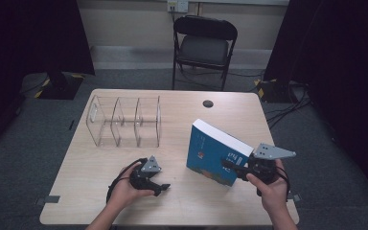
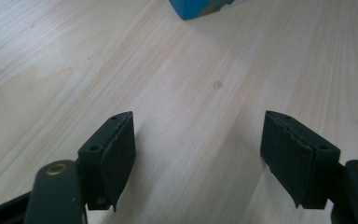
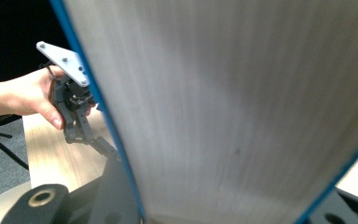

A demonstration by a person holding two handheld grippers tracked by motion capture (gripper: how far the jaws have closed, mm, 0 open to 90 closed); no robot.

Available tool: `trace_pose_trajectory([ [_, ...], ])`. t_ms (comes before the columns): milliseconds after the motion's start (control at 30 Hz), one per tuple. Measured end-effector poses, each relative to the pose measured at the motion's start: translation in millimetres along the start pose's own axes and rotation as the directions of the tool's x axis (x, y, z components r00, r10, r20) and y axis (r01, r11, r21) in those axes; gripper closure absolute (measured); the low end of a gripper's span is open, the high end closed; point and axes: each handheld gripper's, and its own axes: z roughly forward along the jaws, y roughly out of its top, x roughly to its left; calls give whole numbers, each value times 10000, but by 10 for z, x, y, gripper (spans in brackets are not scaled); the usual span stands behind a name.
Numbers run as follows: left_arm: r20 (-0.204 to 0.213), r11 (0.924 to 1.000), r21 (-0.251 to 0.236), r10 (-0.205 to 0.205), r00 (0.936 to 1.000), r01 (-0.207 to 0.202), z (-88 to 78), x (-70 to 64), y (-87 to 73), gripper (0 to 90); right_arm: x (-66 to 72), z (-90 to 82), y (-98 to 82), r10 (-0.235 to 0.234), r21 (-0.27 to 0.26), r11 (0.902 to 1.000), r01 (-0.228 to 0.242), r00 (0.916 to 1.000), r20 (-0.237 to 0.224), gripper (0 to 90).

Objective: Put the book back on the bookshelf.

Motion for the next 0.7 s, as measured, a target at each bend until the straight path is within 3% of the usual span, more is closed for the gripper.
trace_pose_trajectory([
  [333, 600, 9995, -309, 5, 9982, 14, 48, -18, 271, 292, -18, 1, -1, -31, -27, 10000, 31, 10000, -42, 604],
  [533, 860, 9988, 426, 196, 9961, -234, 57, -13, 422, 312, -18, 3, -1, -42, -36, 10000, 42, 10000, -71, 604],
  [633, 1069, 9925, 1157, 280, 9939, -404, 47, 0, 486, 314, -21, 3, -2, -48, -42, 10000, 48, 10000, -73, 603],
  [700, 1115, 9910, 1276, 262, 9934, -405, 43, 5, 513, 312, -22, 2, 0, -68, -22, 10000, 68, 9999, -83, 603],
])
